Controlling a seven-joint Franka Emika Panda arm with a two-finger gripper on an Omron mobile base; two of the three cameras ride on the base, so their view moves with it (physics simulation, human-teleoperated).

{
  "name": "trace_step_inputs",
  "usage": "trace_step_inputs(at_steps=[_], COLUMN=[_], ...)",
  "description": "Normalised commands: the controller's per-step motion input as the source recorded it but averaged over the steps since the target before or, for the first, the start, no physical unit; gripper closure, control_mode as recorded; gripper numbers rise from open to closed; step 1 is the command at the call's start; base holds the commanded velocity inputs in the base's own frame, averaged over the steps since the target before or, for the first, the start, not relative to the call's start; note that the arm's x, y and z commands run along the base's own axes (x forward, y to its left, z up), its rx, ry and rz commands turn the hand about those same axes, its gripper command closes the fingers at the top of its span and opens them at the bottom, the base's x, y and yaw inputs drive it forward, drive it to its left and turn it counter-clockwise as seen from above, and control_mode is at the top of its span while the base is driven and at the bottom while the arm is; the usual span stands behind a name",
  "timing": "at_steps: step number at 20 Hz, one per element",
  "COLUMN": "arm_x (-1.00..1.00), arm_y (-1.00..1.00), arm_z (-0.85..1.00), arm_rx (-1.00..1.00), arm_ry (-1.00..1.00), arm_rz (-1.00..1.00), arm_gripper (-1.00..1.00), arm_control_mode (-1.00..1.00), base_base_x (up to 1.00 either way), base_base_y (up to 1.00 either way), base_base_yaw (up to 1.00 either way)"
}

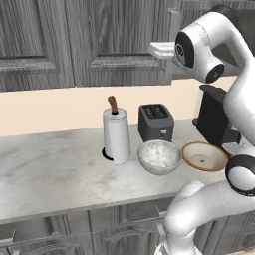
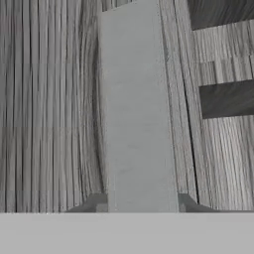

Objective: Open the cabinet. Pick the bowls from the counter and place them in the cabinet. Then close the cabinet.

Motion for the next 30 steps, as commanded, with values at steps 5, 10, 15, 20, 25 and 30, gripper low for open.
trace_step_inputs(at_steps=[5, 10, 15, 20, 25, 30], arm_x=[-1.00, -1.00, -1.00, -1.00, -1.00, -1.00], arm_y=[1.00, 1.00, 1.00, 1.00, 1.00, 1.00], arm_z=[0.00, 0.03, 0.12, 0.15, 0.19, 0.23], arm_rx=[-0.01, -0.04, -0.12, -0.21, -0.24, -0.27], arm_ry=[0.00, 0.00, 0.02, 0.07, 0.12, 0.19], arm_rz=[0.23, 0.12, 0.06, 0.11, 0.12, 0.09], arm_gripper=[1.00, 1.00, 1.00, 1.00, 1.00, 1.00], arm_control_mode=[-1.00, -1.00, -1.00, -1.00, -1.00, -1.00], base_base_x=[0.00, 0.00, 0.00, 0.00, 0.00, 0.00], base_base_y=[0.00, 0.00, 0.00, 0.00, 0.00, 0.00], base_base_yaw=[0.00, 0.00, 0.00, 0.00, 0.00, 0.00])
